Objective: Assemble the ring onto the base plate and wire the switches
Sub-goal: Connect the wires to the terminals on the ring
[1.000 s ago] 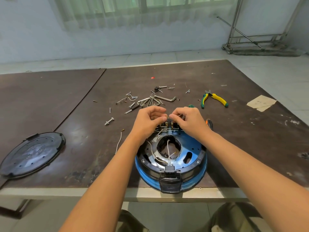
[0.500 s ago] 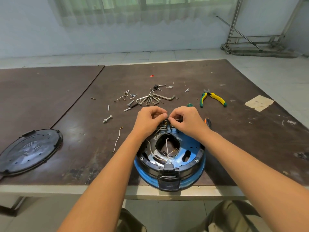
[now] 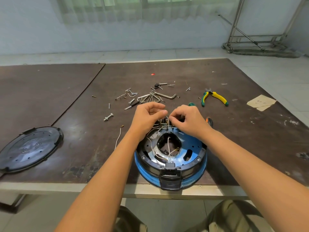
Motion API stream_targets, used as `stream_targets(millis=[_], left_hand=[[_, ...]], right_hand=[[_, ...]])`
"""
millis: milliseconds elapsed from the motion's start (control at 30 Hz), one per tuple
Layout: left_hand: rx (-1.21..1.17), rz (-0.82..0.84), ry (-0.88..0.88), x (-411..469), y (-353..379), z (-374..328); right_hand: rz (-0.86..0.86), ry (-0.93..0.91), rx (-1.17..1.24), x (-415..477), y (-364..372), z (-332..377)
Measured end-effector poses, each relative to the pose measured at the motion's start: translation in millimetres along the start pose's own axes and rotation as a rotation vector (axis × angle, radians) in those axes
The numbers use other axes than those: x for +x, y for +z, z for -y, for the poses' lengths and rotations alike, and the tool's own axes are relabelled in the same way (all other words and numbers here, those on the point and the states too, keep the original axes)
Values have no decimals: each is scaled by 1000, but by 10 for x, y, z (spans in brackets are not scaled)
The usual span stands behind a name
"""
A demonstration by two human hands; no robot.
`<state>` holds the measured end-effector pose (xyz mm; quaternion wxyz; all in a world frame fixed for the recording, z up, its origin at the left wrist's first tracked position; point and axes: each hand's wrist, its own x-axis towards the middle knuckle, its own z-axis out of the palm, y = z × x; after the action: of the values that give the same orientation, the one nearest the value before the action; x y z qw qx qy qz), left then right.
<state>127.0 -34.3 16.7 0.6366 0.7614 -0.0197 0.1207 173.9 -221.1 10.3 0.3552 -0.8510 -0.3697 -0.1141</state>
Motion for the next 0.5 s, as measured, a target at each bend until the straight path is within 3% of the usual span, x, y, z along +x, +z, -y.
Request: stream_targets(millis=[500], left_hand=[[80, 113, 32, 12, 50, -4]], right_hand=[[-23, -50, 65, -30, -63, 62]])
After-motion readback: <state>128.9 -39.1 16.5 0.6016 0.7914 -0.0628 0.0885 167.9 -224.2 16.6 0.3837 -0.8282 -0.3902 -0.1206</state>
